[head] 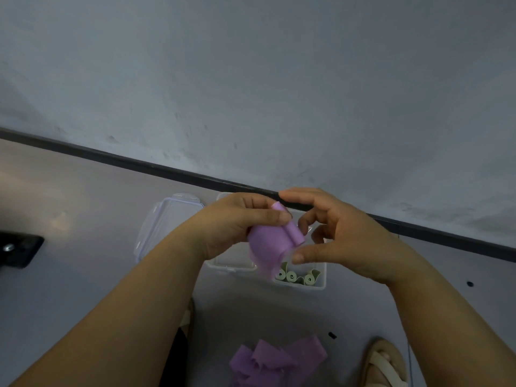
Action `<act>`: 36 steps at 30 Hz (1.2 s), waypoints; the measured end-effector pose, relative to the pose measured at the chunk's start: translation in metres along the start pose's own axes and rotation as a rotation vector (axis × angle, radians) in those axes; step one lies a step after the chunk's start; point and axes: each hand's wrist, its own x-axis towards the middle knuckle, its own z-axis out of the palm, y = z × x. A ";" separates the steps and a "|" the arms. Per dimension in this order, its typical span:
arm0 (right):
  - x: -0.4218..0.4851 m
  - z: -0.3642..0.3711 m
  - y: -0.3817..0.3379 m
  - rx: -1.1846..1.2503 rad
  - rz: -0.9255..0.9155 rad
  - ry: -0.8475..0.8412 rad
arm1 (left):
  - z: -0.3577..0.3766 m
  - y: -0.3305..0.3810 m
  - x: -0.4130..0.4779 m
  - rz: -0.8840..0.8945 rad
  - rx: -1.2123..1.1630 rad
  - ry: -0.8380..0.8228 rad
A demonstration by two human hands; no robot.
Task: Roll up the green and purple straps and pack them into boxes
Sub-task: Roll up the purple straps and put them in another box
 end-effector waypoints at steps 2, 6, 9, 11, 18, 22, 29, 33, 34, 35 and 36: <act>0.000 0.002 -0.002 -0.052 -0.002 -0.063 | 0.001 0.000 -0.001 -0.015 -0.013 -0.050; -0.001 0.002 -0.004 -0.072 -0.001 -0.088 | 0.003 0.001 -0.002 -0.032 -0.012 -0.148; -0.002 0.001 -0.005 -0.085 -0.003 -0.115 | 0.004 0.001 -0.001 -0.055 -0.003 -0.186; -0.003 0.001 -0.006 -0.096 -0.015 -0.121 | 0.003 0.000 -0.001 -0.064 0.001 -0.198; -0.008 -0.006 -0.003 0.207 -0.037 -0.077 | 0.000 0.000 -0.005 -0.019 0.088 -0.312; -0.009 -0.008 -0.002 0.415 -0.082 -0.067 | 0.003 0.000 -0.003 0.046 0.110 -0.223; -0.008 -0.012 0.005 0.402 -0.058 -0.101 | 0.007 0.000 -0.002 0.035 0.104 -0.215; -0.009 -0.012 0.002 0.293 -0.018 -0.086 | 0.009 -0.001 -0.004 -0.005 0.144 -0.255; -0.010 -0.013 0.001 0.275 -0.009 -0.077 | 0.009 0.000 -0.005 -0.016 0.138 -0.239; -0.011 -0.013 0.001 0.261 -0.006 -0.069 | 0.008 0.000 -0.005 -0.019 0.135 -0.217; -0.011 -0.014 0.000 0.253 -0.008 -0.062 | 0.008 0.000 -0.005 -0.012 0.134 -0.198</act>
